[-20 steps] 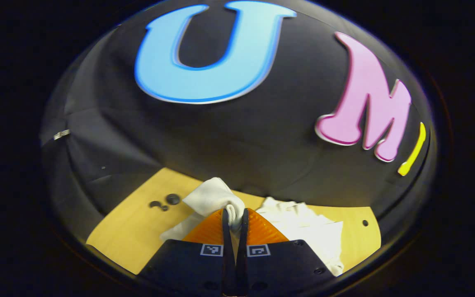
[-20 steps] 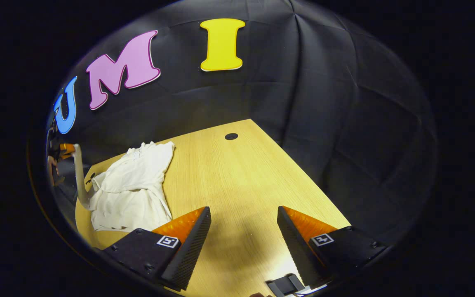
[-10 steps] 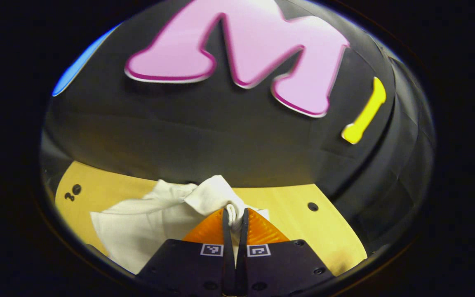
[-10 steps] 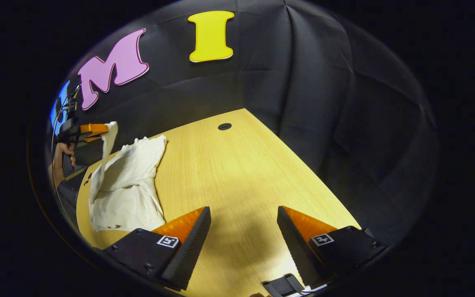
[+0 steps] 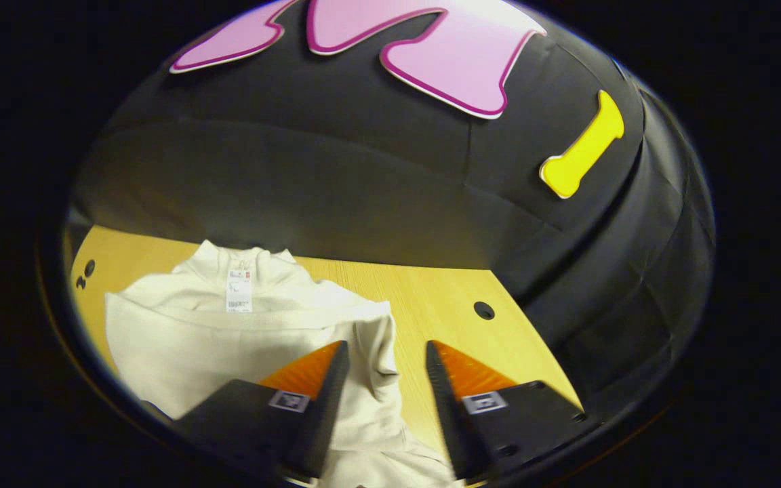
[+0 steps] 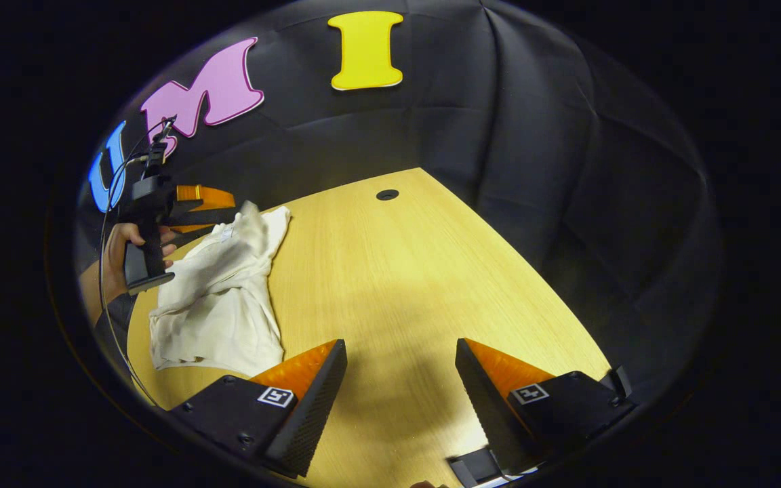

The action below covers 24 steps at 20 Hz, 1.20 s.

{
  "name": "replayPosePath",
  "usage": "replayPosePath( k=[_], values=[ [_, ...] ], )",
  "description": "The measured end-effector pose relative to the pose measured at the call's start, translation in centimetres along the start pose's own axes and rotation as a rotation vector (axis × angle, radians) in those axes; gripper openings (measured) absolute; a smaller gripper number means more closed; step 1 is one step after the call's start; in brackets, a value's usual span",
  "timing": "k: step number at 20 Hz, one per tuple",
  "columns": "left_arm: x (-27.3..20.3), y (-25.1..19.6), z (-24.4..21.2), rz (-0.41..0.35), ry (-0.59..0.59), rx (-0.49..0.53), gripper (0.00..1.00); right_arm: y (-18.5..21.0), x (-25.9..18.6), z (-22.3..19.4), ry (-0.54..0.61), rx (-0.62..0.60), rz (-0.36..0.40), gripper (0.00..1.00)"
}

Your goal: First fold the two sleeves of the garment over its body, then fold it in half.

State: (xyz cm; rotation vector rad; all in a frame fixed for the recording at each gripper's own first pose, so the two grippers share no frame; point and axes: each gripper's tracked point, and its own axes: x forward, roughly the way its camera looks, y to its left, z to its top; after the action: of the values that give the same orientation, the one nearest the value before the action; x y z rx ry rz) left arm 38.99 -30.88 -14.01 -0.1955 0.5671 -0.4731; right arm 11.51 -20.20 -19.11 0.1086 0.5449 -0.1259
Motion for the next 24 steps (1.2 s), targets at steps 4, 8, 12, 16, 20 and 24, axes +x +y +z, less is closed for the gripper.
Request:
replayPosePath(
  k=[4,8,12,16,20,24],
  values=[
    [-4.8,5.4,-1.3,0.118,-0.021,0.053,0.98,2.3,0.4,0.0,0.005,-0.003,0.041,0.99],
    [-11.5,11.9,-3.8,0.257,-0.031,0.094,0.98,5.8,0.9,-0.1,0.012,-0.016,0.104,0.99],
    [-18.1,18.8,-8.3,0.386,0.011,0.058,0.98,10.0,1.8,-0.7,0.039,-0.041,0.17,0.99],
    [-23.3,23.9,-13.4,0.478,0.069,-0.027,0.98,14.2,3.2,-2.1,0.084,-0.065,0.226,0.99],
    [-25.9,27.2,-17.7,0.531,0.126,-0.09,0.98,17.2,5.0,-3.9,0.142,-0.063,0.248,0.99],
    [-26.1,28.2,-21.0,0.525,0.184,-0.119,0.98,18.9,6.6,-5.4,0.183,-0.062,0.241,0.99]
  ],
)
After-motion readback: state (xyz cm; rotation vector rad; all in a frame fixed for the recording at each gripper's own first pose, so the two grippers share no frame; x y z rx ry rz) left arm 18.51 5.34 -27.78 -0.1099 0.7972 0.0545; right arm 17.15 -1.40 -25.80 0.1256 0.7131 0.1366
